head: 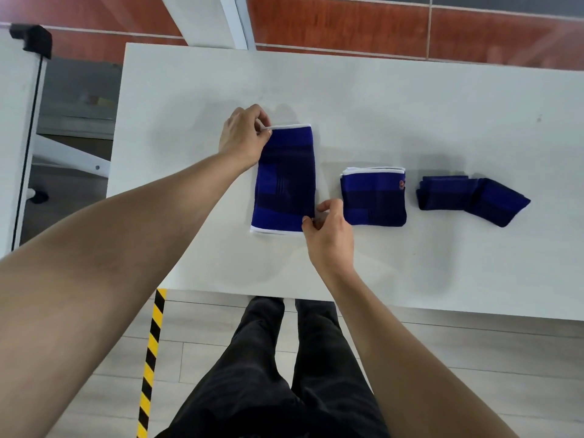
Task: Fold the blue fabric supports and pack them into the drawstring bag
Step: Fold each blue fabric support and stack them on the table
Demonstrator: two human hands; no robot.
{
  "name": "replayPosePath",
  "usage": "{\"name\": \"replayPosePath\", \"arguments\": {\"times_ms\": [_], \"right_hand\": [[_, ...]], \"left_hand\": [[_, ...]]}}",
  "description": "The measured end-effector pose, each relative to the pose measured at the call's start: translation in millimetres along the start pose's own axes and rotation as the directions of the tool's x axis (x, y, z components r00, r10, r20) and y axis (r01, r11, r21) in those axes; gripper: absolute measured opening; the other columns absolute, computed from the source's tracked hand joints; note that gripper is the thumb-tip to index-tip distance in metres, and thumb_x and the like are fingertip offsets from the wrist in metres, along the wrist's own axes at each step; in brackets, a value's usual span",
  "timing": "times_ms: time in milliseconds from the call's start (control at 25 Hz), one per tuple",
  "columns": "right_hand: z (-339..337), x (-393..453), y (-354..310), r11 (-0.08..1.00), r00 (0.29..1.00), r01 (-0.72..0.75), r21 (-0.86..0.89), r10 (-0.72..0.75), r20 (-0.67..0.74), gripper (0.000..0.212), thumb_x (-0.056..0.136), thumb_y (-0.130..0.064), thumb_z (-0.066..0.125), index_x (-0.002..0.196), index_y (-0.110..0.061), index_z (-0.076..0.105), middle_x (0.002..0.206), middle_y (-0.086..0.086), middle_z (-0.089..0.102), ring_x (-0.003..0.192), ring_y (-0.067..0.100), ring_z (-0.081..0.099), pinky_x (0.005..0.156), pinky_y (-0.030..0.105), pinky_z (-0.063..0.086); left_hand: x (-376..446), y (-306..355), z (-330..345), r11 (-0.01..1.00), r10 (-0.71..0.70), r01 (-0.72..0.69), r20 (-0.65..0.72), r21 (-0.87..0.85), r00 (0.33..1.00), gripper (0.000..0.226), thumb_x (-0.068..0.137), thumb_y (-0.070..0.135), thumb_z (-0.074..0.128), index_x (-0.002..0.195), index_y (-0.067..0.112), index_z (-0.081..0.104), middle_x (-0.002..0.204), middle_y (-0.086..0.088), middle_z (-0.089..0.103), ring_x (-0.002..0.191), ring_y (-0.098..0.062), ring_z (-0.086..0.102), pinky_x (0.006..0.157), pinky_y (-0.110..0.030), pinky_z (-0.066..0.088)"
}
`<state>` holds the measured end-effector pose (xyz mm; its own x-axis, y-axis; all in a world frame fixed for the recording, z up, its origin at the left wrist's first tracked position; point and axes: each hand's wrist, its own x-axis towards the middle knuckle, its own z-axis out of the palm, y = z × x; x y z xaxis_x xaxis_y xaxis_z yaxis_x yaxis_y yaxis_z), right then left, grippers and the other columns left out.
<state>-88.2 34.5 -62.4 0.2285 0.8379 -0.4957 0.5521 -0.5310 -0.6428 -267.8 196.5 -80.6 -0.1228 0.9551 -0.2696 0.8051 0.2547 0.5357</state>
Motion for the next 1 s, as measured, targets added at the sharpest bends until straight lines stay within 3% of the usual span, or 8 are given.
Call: {"name": "replayPosePath", "arguments": {"times_ms": [120,200,280,520,680,800,880,1000], "right_hand": [[4,-2,3,0.992,0.993,0.097,-0.078,-0.102,-0.059,0.025,0.098,-0.021,0.061,0.118,-0.016,0.048,0.109,0.000,0.058,0.088,0.019,0.058,0.074,0.033,0.050],[7,-6,9,0.934,0.944,0.276,-0.226,-0.307,-0.118,0.028,0.098,-0.016,0.057,0.126,-0.014,0.055,0.122,0.004,0.056,0.103,0.022,0.054,0.088,0.034,0.049],[12,-10,17,0.839,0.888,0.413,-0.354,-0.457,-0.048,0.036,0.099,-0.014,0.054,0.135,-0.013,0.057,0.136,0.005,0.057,0.120,0.024,0.051,0.103,0.038,0.045],[18,-19,26,0.817,0.908,0.418,-0.397,-0.394,0.144,0.050,0.101,-0.015,0.045,0.151,-0.013,0.043,0.157,0.005,0.041,0.142,0.025,0.036,0.118,0.040,0.032],[13,-28,27,0.831,0.895,0.444,-0.336,-0.394,0.208,0.051,0.098,-0.008,0.045,0.149,-0.010,0.045,0.153,0.006,0.044,0.138,0.026,0.039,0.116,0.039,0.036],[12,-37,37,0.856,0.886,0.460,-0.235,-0.423,0.191,0.051,0.097,0.001,0.043,0.146,-0.012,0.049,0.149,0.005,0.048,0.136,0.024,0.043,0.113,0.036,0.039],[9,-40,46,0.866,0.885,0.465,-0.186,-0.449,0.126,0.048,0.098,0.002,0.045,0.144,-0.013,0.051,0.148,0.005,0.048,0.135,0.024,0.047,0.112,0.038,0.041],[2,-41,54,0.843,0.885,0.457,-0.283,-0.464,0.047,0.056,0.091,0.004,0.055,0.145,-0.013,0.051,0.149,0.007,0.048,0.133,0.028,0.047,0.110,0.041,0.043]], "left_hand": [[-10,0,-3,0.998,-0.030,0.029,-0.016,-0.047,0.999,0.023,0.096,0.025,0.058,0.119,0.021,0.056,0.121,-0.003,0.051,0.099,-0.013,0.052,0.085,-0.029,0.045],[-30,-5,-3,0.996,-0.025,0.021,-0.047,-0.084,0.999,0.027,0.096,0.025,0.058,0.122,0.023,0.052,0.122,-0.002,0.049,0.099,-0.019,0.058,0.091,-0.035,0.049],[-65,-15,3,0.997,-0.009,0.004,-0.061,-0.081,0.998,0.026,0.097,0.026,0.056,0.122,0.024,0.052,0.118,-0.002,0.052,0.096,-0.025,0.062,0.092,-0.040,0.051],[-172,-31,23,0.973,-0.144,0.141,0.000,-0.180,0.990,0.025,0.097,0.024,0.058,0.122,0.021,0.052,0.101,0.000,0.062,0.089,-0.017,0.061,0.087,-0.033,0.049],[-180,-25,19,0.834,-0.361,0.339,0.034,-0.436,0.932,0.023,0.095,0.022,0.061,0.117,0.021,0.056,0.088,0.009,0.062,0.081,-0.007,0.062,0.077,-0.027,0.052],[-181,-32,15,0.756,-0.382,0.380,0.112,-0.533,0.917,0.025,0.094,0.012,0.061,0.116,0.022,0.059,0.098,0.001,0.067,0.081,-0.013,0.066,0.069,-0.033,0.060],[-182,-39,11,0.706,-0.361,0.403,0.194,-0.582,0.912,0.031,0.093,0.002,0.058,0.116,0.022,0.063,0.100,-0.004,0.068,0.078,-0.015,0.064,0.062,-0.029,0.060],[-187,-46,5,0.609,-0.356,0.462,0.299,-0.645,0.886,0.032,0.092,-0.005,0.055,0.107,0.020,0.070,0.090,-0.008,0.063,0.070,-0.016,0.057,0.057,-0.023,0.055]]}}
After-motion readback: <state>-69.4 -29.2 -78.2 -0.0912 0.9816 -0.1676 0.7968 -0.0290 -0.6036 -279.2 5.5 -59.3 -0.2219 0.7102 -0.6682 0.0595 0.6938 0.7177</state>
